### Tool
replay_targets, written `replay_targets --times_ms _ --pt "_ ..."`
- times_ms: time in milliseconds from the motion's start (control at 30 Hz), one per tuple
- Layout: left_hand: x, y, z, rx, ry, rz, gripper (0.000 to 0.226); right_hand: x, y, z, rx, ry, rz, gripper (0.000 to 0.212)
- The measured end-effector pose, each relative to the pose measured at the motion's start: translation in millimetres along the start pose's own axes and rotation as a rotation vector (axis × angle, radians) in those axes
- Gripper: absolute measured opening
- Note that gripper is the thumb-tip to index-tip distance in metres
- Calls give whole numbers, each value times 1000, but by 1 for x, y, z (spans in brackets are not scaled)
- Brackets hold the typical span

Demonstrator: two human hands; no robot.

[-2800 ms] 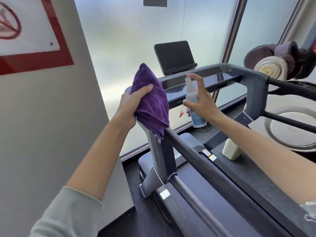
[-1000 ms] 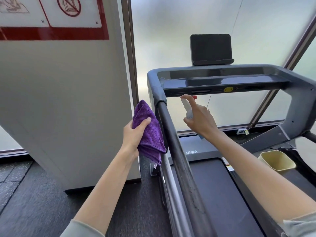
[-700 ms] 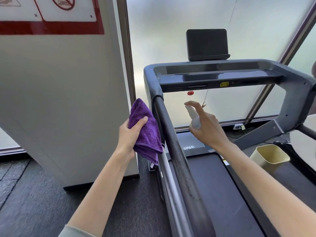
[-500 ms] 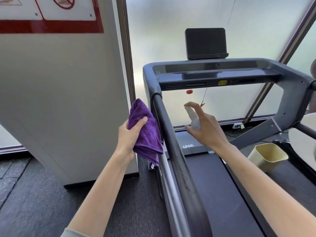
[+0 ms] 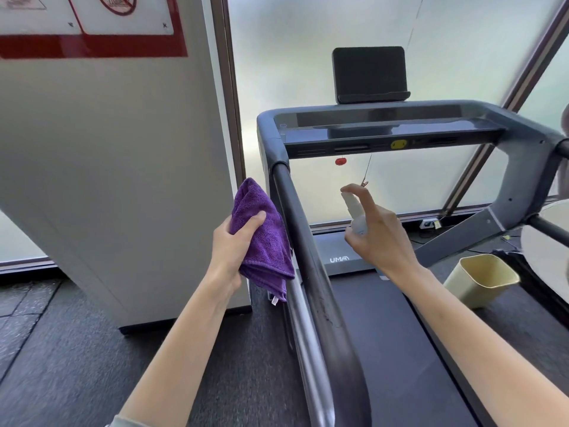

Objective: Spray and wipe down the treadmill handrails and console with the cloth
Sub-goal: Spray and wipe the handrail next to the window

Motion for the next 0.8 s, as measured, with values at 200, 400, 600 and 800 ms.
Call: replay_targets --times_ms 200,400,600,800 --pt "-6 5 15 1 -7 -19 13 11 1 42 -31 -10 -65 75" --pt "-10 3 31 4 -7 -34 13 10 4 62 -26 12 -73 72" --pt "-11 -4 47 -11 -9 -29 14 2 11 71 41 7 -79 64" --pt "-16 -3 58 -6 5 -23 18 -4 16 77 44 12 -51 72"
Point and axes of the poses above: each hand's wrist, its own z-axis away from the middle knuckle, its own y-axis out of the back of the hand, x = y × z, the point moved 10 cm from there along -z, towards the middle knuckle, and after that the axes turned 4 degrees about -x, right-handed, at the moved point
